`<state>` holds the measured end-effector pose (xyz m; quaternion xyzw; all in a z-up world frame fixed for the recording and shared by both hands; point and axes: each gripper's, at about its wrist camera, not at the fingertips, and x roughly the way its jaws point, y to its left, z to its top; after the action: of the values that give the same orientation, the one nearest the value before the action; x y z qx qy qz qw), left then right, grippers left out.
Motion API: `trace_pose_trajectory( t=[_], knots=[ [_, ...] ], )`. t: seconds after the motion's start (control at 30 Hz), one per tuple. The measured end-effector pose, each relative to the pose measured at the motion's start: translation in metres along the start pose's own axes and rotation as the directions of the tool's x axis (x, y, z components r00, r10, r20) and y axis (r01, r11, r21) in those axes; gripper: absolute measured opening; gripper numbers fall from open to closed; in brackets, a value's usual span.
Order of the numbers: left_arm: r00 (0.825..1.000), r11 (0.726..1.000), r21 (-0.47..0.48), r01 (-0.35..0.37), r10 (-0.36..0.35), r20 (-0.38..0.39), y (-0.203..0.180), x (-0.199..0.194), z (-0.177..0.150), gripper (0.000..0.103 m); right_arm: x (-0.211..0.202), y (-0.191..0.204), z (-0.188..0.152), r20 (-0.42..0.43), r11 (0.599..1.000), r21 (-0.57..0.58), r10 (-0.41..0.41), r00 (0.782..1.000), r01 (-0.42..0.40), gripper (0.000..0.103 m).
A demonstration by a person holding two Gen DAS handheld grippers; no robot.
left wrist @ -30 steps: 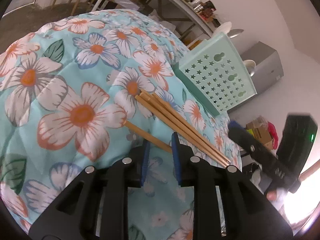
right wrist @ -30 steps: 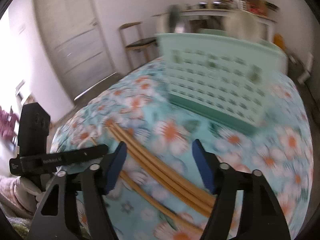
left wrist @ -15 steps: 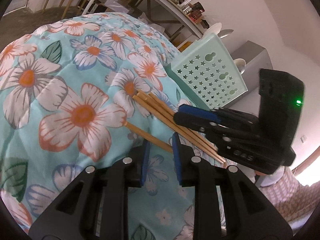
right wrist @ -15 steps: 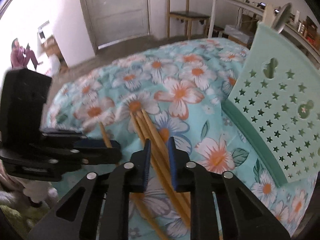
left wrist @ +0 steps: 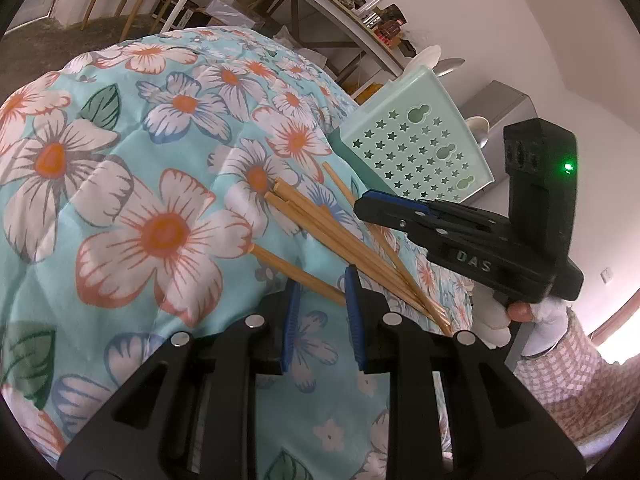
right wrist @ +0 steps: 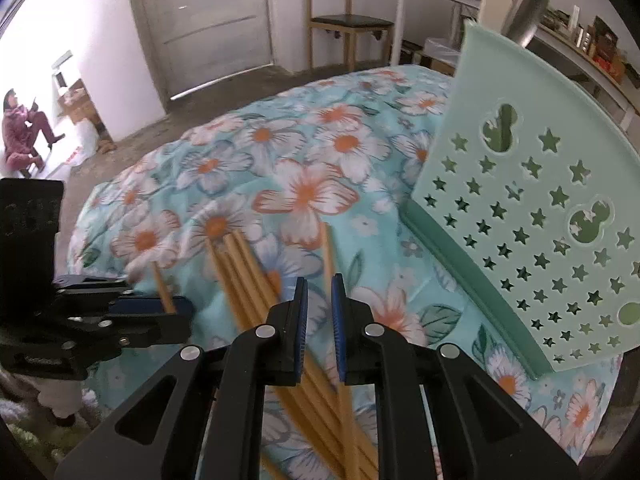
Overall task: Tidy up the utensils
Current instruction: 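Grasp chopsticks with the right tool beside the left tool's grip, then carry the chopsticks up over the mint holder with both tools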
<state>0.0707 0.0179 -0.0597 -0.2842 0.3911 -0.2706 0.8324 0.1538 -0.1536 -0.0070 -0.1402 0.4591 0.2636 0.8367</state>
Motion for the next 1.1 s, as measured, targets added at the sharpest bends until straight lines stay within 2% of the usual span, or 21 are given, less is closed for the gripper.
trace_pose_trajectory(
  t=[0.33,0.4,0.6,0.7,0.9,1.1],
  knots=[
    [1.000,1.000,0.000,-0.001,0.001,0.000,0.000,0.000,0.000,0.023,0.014,-0.008,0.004,-0.007,0.998,0.050,0.033,0.999,-0.032,0.011],
    [1.000,1.000,0.000,-0.001,0.001,0.000,0.000,0.000,0.000,0.023,0.009,-0.009,0.006,0.026,0.997,0.058,0.044,0.999,-0.045,0.007],
    [1.000,1.000,0.000,-0.007,0.007,0.002,-0.001,0.002,0.001,0.023,-0.029,-0.019,0.002,0.135,0.993,0.106,0.032,0.990,-0.047,0.007],
    [1.000,1.000,-0.003,-0.013,0.013,0.003,-0.002,0.003,0.002,0.023,-0.052,-0.029,-0.003,0.196,0.986,0.163,0.013,0.981,-0.046,0.007],
    [1.000,1.000,-0.028,-0.013,0.013,0.017,-0.003,0.002,0.005,0.020,-0.102,-0.050,-0.020,0.324,0.963,0.265,-0.039,0.945,-0.051,0.007],
    [0.997,0.998,-0.034,0.046,-0.044,0.070,-0.014,-0.014,0.016,0.014,-0.143,-0.066,-0.040,0.427,0.938,0.338,-0.086,0.900,-0.070,0.007]
  ],
)
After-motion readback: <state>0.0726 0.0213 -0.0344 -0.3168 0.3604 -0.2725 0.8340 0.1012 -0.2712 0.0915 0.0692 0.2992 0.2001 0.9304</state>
